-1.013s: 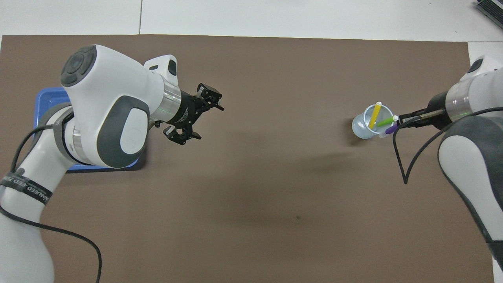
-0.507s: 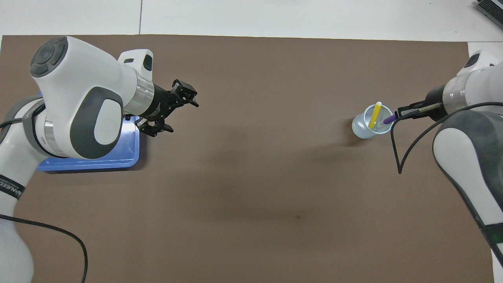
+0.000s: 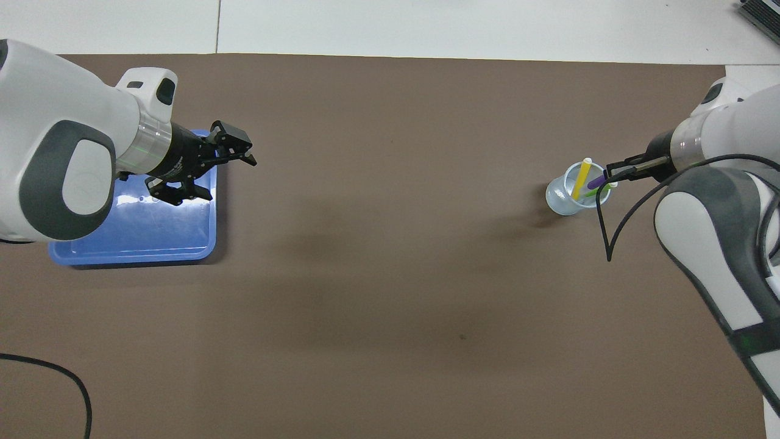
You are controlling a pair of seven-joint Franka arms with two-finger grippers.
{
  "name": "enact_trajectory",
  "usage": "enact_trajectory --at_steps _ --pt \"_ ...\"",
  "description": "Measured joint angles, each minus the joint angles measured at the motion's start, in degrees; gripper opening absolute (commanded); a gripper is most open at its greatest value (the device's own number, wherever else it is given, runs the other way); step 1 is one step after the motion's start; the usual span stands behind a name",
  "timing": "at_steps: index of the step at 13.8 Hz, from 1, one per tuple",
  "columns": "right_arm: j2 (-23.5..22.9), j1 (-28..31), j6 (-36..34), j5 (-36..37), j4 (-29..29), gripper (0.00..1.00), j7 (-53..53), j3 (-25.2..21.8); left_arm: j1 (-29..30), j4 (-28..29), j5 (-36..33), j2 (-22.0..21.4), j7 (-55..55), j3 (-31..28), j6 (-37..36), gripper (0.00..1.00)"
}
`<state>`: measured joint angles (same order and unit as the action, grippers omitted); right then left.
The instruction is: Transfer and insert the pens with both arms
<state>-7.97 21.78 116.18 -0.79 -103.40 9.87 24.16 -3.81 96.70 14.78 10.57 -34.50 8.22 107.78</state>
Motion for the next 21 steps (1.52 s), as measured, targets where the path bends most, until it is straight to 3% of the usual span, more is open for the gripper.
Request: enact_trajectory --at_steps 5,10,18,19,20,21 --pt "-0.68 -0.69 2.20 0.00 -1.11 0.00 -0.23 0.03 0.34 -0.88 -9.40 -4.64 10.26 -1.58 -4.89 1.00" --pt "-1.20 -0.72 4.57 0.00 -3.03 0.00 -0.23 0.03 0.63 -0.99 -10.04 -7.57 20.36 -6.62 -8.49 1.00" --pt "-2.26 -0.70 8.14 0.00 -5.43 0.00 -0.31 0.01 3.38 -2.91 -14.10 -10.00 39.79 -7.88 -12.28 1.00" --pt "-2.44 -0.70 8.25 0.00 -5.55 0.11 -0.51 0.00 3.46 -3.41 -14.22 -10.19 40.65 -7.93 -13.13 1.00" --pt "-2.53 -0.69 8.30 0.00 -5.65 0.36 -0.98 0.00 3.61 -3.70 -14.33 -10.40 42.07 -7.94 -13.69 1.00" --pt "-2.53 -0.70 8.31 0.00 -5.74 0.51 -1.50 0.00 3.72 -3.87 -14.34 -10.67 44.11 -7.95 -14.36 1.00"
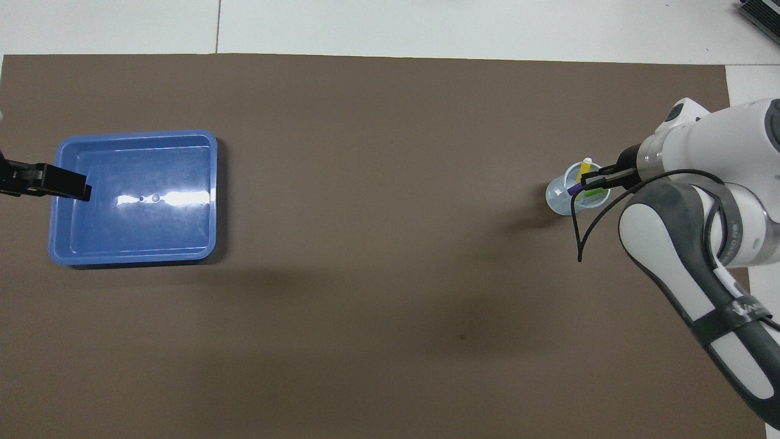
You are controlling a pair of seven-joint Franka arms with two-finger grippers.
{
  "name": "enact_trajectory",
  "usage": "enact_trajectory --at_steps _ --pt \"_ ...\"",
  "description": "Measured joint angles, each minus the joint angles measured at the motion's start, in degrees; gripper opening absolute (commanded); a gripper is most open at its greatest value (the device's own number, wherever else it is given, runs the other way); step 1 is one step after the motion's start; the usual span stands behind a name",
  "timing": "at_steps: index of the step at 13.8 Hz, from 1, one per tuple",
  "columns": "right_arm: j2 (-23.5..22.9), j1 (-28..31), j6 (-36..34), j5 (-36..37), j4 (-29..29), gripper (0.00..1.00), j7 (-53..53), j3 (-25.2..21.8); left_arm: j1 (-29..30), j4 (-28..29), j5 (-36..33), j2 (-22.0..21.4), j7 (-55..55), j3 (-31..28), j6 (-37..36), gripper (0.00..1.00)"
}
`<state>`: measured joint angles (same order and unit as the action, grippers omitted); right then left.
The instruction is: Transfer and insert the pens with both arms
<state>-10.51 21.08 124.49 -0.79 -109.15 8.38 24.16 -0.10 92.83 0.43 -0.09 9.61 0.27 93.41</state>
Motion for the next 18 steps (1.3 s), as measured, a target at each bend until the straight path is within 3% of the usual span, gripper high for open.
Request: enact_trajectory --at_steps 2,3,11,18 --pt "0.00 0.00 0.01 0.00 -0.09 0.94 -0.31 0.00 0.06 -0.12 0.00 -0.65 2.38 0.12 -1.68 1.00" --pt "0.00 0.00 0.01 0.00 -0.09 1.00 -0.43 0.00 0.06 -0.14 0.00 -0.97 2.76 0.27 -2.15 1.00" --pt "0.26 -0.03 -1.16 0.00 0.12 1.00 -3.90 0.09 0.38 -0.16 0.00 -2.47 3.44 0.42 -2.35 1.00" --pt "8.13 -0.06 -14.24 -0.01 1.91 1.00 -5.20 0.27 0.39 -0.16 0.00 -2.61 1.14 1.67 -3.55 1.00"
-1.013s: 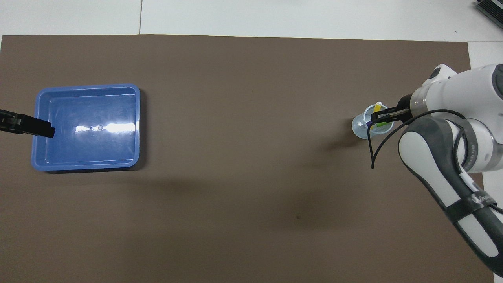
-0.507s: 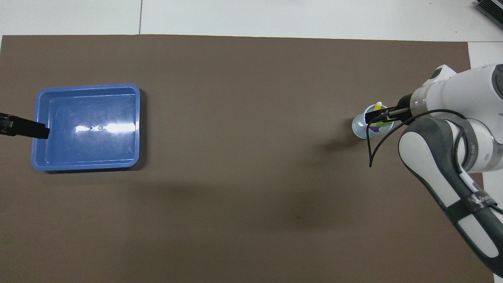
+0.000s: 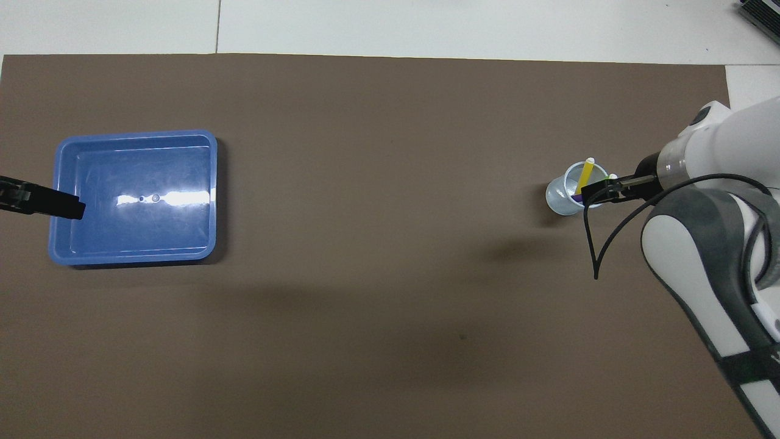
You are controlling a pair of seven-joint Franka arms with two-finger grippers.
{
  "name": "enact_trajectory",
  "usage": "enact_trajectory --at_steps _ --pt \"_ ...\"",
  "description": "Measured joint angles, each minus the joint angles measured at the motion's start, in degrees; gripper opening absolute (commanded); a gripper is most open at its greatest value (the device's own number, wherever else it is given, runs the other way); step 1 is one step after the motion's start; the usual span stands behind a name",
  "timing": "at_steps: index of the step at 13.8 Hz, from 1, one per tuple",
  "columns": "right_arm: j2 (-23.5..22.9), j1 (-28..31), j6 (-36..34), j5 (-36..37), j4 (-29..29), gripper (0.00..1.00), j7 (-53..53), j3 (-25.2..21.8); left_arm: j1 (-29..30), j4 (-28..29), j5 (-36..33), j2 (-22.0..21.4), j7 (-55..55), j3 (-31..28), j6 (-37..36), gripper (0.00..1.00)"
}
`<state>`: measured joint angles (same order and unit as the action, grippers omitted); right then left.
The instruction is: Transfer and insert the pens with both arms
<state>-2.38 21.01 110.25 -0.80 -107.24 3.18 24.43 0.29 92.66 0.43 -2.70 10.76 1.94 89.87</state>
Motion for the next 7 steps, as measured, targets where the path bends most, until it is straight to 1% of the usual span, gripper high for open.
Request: enact_trajectory --at_steps 3,7 --pt "4.28 -0.03 -5.62 -0.01 0.14 1.00 -0.30 0.03 -0.01 -0.02 0.00 -0.79 -8.33 1.17 -2.58 1.00" --pt "8.22 -0.04 -13.48 -0.10 1.59 1.00 -0.35 0.00 0.13 -0.03 -0.04 -1.67 -12.19 0.79 -3.14 1.00"
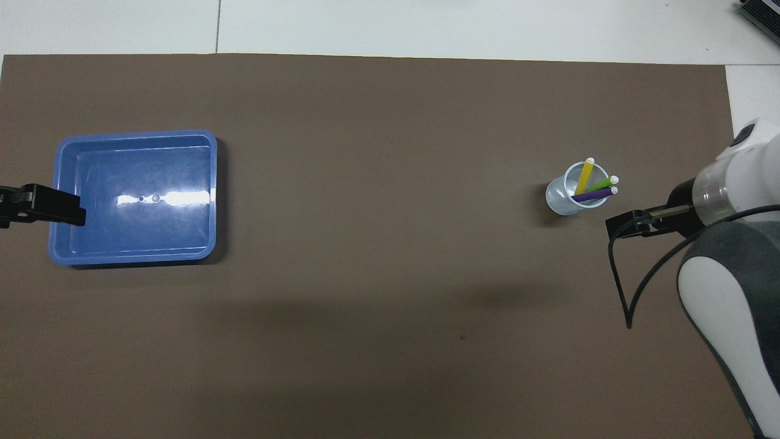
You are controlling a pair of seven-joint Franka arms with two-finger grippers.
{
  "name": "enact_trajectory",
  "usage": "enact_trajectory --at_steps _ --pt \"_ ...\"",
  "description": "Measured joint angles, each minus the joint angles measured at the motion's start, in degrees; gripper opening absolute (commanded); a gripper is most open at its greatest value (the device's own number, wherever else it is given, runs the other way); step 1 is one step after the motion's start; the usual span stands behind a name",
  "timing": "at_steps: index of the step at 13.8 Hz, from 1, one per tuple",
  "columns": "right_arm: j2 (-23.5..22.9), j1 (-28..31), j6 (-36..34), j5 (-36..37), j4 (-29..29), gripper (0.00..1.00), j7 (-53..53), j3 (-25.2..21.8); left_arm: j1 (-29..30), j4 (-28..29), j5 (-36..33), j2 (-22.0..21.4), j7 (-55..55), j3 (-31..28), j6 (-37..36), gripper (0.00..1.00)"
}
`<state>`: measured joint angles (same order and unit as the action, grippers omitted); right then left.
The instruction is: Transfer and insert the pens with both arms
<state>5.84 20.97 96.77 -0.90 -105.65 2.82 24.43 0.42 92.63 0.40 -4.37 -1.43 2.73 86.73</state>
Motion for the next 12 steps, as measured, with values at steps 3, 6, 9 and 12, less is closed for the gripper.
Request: enact_trajectory --at_steps 3,6,9,12 --pt "2.69 0.05 -4.76 -0.57 0.71 1.00 -0.05 -0.26 0.08 -0.03 -0.03 -0.06 -0.88 0.00 0.03 1.00" --pt "5.62 0.18 -7.99 -2.98 0.76 1.00 -0.06 -0.61 0.10 -0.08 -0.04 -0.17 0.26 0.00 0.21 1.00" --pt "7.02 0.18 -9.54 -4.79 0.75 1.00 -0.06 -0.75 0.30 -0.08 -0.04 -0.72 0.97 -0.16 0.21 1.00" --pt "7.04 0.16 -9.55 -5.54 0.70 1.00 -0.06 -0.74 0.55 -0.08 -0.04 -1.01 1.26 -0.16 0.21 1.00"
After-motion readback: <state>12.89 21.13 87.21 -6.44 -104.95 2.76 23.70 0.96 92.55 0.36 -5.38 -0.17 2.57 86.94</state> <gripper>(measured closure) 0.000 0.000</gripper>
